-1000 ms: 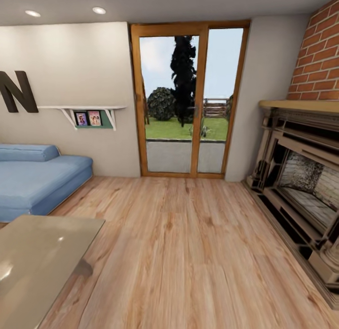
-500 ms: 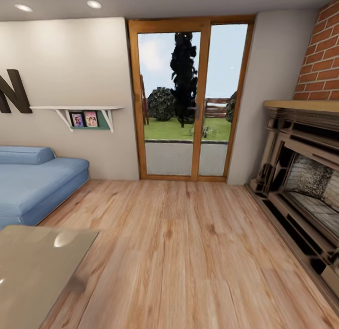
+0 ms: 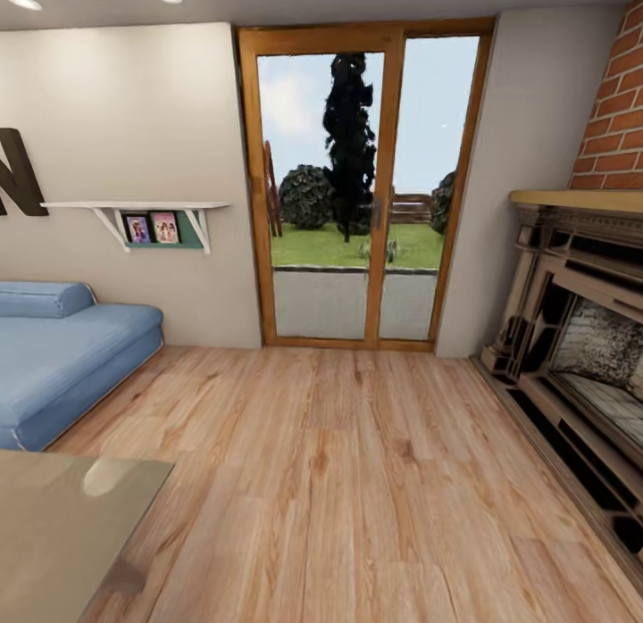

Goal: Turn on the radio receiver that's on the table in the living room.

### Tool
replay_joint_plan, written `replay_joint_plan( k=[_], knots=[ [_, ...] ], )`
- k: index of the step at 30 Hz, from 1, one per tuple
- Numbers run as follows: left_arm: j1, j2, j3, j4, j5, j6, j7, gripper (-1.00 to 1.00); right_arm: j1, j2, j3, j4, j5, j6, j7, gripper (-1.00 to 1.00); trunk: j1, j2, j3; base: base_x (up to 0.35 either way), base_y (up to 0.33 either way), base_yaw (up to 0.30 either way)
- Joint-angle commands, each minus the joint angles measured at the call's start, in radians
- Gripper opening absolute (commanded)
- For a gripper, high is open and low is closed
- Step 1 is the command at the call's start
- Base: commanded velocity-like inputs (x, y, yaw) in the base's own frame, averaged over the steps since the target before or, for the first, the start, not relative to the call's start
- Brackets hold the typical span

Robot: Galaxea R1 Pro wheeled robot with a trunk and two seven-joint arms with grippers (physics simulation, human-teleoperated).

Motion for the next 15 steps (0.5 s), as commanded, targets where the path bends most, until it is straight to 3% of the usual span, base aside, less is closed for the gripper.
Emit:
replay_joint_plan(
  k=[1, 9, 15],
  knots=[
    [0.000, 0.000, 0.000, 0.000, 0.000, 0.000, 0.000, 1.00, 0.000, 0.000, 0.000, 0.000, 0.000, 0.000, 0.000, 1.00, 0.000, 0.000, 0.000, 0.320, 0.000, 0.000],
    [0.000, 0.001, 0.000, 0.000, 0.000, 0.000, 0.000, 1.00, 0.000, 0.000, 0.001, 0.000, 0.000, 0.000, 0.001, 1.00, 0.000, 0.000, 0.000, 0.320, 0.000, -0.011],
    [0.000, 0.001, 0.001, 0.000, 0.000, 0.000, 0.000, 1.00, -0.001, 0.001, 0.000, 0.000, 0.000, 0.000, 0.000, 1.00, 0.000, 0.000, 0.000, 0.320, 0.000, -0.158]
  ],
)
